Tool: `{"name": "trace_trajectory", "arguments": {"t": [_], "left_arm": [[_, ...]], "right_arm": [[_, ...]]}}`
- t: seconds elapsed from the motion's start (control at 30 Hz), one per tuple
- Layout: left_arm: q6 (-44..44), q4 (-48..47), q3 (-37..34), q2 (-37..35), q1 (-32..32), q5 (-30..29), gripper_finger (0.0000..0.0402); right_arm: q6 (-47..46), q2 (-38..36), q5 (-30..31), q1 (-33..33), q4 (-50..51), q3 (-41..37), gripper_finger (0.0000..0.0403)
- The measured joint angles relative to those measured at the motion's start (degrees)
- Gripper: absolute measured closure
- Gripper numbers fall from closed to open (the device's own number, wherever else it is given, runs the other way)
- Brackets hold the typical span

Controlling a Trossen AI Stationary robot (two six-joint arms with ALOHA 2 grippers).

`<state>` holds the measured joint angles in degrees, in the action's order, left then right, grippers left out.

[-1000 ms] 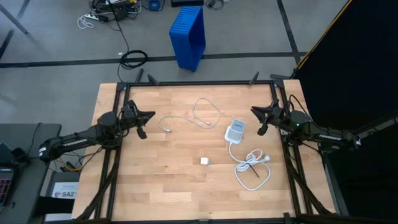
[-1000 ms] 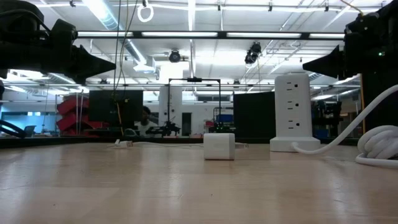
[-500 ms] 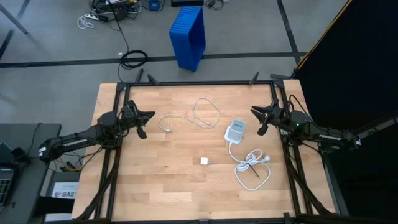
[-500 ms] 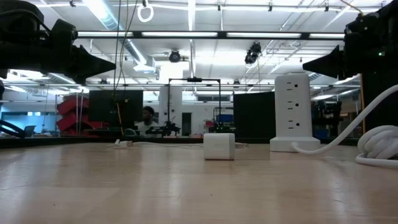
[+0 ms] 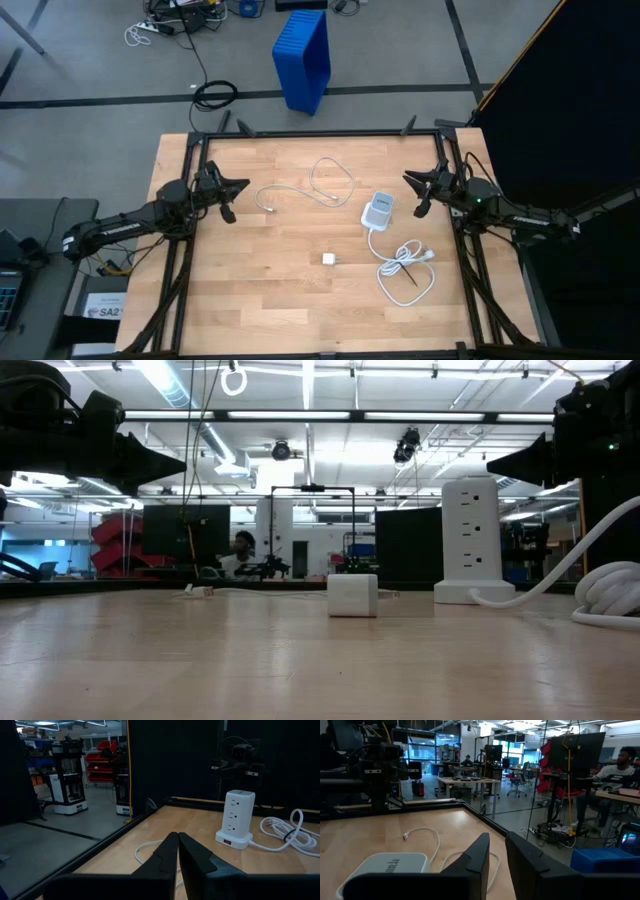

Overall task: Insert USB
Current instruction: Return to Home Position

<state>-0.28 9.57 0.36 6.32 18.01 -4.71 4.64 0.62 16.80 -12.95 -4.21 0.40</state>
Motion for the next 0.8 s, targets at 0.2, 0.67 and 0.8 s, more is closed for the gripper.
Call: {"name": "trace_trajectory", "arguments": {"t": [0.2, 0.67, 0.8], "left_arm": [[0.0, 0.0, 0.0, 0.0, 0.0, 0.0, 0.0401], [0.0, 0.0, 0.0, 0.0, 0.0, 0.0, 0.0401], [0.0, 0.0, 0.0, 0.0, 0.0, 0.0, 0.0401]], "right_arm": [[0.0, 0.0, 0.0, 0.0, 0.0, 0.0, 0.0374], [0.0, 0.0, 0.0, 0.0, 0.0, 0.0, 0.0367], [0.0, 0.0, 0.0, 0.0, 0.0, 0.0, 0.0361]]}}
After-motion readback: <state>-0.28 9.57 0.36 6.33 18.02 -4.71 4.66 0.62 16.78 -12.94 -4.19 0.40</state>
